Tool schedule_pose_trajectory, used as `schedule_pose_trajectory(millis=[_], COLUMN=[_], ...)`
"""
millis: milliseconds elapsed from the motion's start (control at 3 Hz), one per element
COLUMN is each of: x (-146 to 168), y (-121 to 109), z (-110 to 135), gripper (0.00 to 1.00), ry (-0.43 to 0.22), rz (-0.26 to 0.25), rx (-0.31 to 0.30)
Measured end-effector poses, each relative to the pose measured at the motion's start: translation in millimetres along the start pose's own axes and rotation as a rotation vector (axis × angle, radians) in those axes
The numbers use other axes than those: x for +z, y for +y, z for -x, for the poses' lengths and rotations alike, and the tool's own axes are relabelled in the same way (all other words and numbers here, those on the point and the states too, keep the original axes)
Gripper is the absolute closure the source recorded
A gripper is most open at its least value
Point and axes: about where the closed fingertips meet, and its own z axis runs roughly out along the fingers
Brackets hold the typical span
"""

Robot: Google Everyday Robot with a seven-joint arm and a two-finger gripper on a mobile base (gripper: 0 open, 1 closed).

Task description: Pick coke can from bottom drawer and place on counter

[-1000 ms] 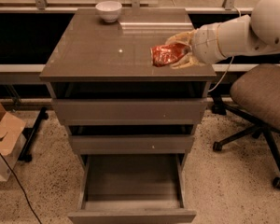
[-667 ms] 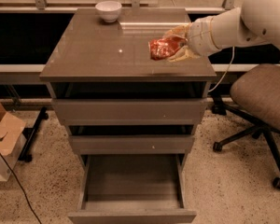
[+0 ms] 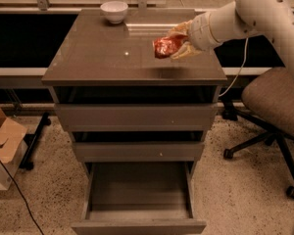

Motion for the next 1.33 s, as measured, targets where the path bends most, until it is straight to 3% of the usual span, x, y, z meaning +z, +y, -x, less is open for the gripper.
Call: schedule_pose_trajectory(millis=[333, 667, 1000, 1333], x=[19, 43, 58, 60], y=[-6, -11, -12, -12], z=[-5, -4, -3, -2], gripper=[0.81, 0.50, 0.27, 0.04], ry=[-0.005, -0.049, -0.104, -0.105], rz=[0.034, 0.072, 0.081, 0.082], rx=[0.005, 0.008, 0.032, 0.031])
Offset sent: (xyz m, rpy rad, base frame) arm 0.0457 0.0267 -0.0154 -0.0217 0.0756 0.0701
